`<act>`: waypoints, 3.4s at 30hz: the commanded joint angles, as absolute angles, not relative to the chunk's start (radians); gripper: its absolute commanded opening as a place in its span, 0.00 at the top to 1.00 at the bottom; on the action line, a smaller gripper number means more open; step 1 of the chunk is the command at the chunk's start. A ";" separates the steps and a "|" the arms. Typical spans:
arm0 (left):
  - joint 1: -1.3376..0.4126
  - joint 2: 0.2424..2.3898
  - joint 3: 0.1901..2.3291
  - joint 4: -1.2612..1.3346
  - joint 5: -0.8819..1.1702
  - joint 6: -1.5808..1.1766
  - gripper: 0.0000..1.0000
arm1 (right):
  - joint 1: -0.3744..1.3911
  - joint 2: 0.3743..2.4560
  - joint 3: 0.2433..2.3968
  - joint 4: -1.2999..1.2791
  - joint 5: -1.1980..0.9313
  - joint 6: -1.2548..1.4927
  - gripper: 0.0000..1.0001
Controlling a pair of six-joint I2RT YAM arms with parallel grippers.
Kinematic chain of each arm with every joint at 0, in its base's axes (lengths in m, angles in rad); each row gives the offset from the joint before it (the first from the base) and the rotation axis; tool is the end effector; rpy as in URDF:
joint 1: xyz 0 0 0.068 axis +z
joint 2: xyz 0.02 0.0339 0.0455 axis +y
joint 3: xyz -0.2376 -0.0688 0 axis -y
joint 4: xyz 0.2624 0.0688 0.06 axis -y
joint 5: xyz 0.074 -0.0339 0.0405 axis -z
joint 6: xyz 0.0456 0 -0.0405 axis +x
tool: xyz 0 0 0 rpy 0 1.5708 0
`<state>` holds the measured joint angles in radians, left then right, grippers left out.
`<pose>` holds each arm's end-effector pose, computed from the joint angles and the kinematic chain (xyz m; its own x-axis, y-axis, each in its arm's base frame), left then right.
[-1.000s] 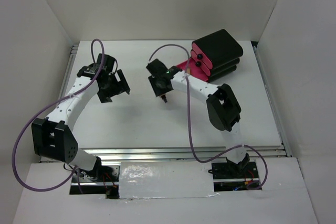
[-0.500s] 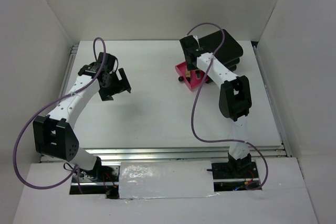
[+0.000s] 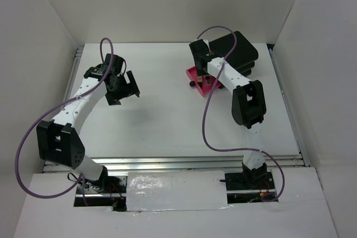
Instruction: Organize the makeup
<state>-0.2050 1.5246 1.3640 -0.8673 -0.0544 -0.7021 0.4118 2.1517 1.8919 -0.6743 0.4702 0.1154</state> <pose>0.3328 -0.0667 0.2658 -0.7535 -0.5020 -0.4245 -0.4072 0.8633 -0.2981 0.4551 0.1762 0.2105 -0.7446 -0.2132 -0.6325 -0.0244 0.9557 -0.2934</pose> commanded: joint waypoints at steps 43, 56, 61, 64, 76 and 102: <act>-0.198 1.539 1.396 -0.847 -0.028 -0.672 0.00 | 0.491 2.010 1.772 -0.555 0.218 0.128 0.62; -0.198 1.537 1.388 -0.854 -0.035 -0.655 0.01 | 0.614 2.213 1.807 -0.608 0.391 -0.055 0.59; -0.198 1.566 1.425 -0.874 -0.041 -0.627 0.01 | 0.620 2.272 1.813 -0.586 0.503 -0.100 0.59; -0.198 1.586 1.445 -0.882 -0.037 -0.623 0.01 | 0.620 2.293 1.801 -0.557 0.577 -0.110 0.58; -0.198 1.646 1.517 -0.891 -0.015 -0.614 0.01 | 0.569 2.333 1.804 -0.523 0.718 -0.098 0.56; -0.198 1.729 1.601 -0.905 -0.009 -0.617 0.01 | 0.428 2.321 1.855 -0.538 0.738 -0.100 0.52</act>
<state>-0.2035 1.7123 1.5623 -0.8982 -0.0200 -0.6308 0.4583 2.3222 1.8412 -0.5537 0.6724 -0.0944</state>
